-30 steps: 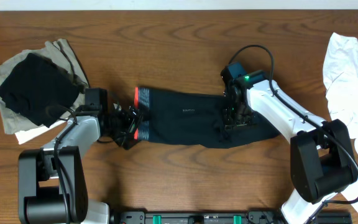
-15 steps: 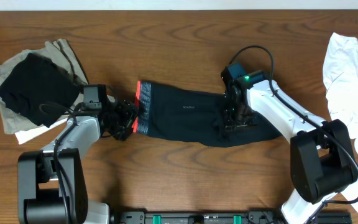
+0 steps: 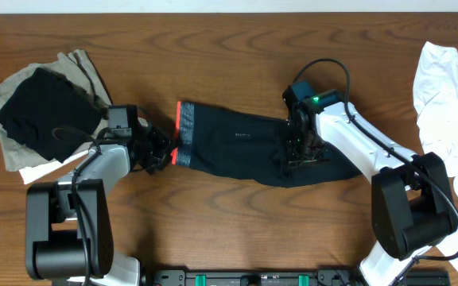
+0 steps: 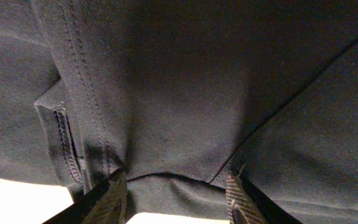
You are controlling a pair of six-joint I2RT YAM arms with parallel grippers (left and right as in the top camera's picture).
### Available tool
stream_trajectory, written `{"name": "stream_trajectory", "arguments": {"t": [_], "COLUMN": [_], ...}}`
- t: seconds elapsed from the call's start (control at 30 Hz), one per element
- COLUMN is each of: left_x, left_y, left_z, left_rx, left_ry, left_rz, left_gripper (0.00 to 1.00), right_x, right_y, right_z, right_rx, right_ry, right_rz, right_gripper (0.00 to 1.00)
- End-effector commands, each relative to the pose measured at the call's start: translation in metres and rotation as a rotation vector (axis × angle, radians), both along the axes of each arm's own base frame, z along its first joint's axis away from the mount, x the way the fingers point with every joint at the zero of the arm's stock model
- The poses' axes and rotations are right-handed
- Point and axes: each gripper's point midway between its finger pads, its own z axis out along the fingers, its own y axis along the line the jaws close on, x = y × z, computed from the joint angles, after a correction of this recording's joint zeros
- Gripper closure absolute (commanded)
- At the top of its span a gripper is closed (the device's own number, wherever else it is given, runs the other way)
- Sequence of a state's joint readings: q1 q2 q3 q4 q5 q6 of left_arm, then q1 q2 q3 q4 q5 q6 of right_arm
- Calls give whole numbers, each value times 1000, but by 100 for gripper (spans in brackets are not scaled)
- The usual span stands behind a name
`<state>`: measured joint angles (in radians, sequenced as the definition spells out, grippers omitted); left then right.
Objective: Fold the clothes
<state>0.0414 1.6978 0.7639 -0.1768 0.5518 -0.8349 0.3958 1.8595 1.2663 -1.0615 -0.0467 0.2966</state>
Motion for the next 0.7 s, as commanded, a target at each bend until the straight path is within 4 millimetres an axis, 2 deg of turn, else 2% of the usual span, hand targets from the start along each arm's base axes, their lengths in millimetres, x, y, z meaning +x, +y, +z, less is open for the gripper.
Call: {"name": "stream_trajectory", "arguments": {"t": [0.0,0.13,0.37,0.53,0.67], "left_x": [-29,-29,-21,-13,-13], "left_y": [10,10,17,19,24], "left_z": [-38,-37,-22,10,40], "left_rx": [87,98,136,180,244], "left_ry": [121,100,6,-121,-202], "left_rz": [-1,-33,-104,-176,-230], "left_gripper": [72,94,94,94,94], "right_x": [0,0,1,4,15], "right_y": [-5,-4,-5,-9,-14], "right_z": [-1,-1,-1,1,20], "right_rx": [-15,-15,-15,-19,-3], "right_ry": [0,-1,-2,-10,-51], "right_rz": [-15,-14,-15,-26,-54], "right_gripper": [50,50,51,58,58]}}
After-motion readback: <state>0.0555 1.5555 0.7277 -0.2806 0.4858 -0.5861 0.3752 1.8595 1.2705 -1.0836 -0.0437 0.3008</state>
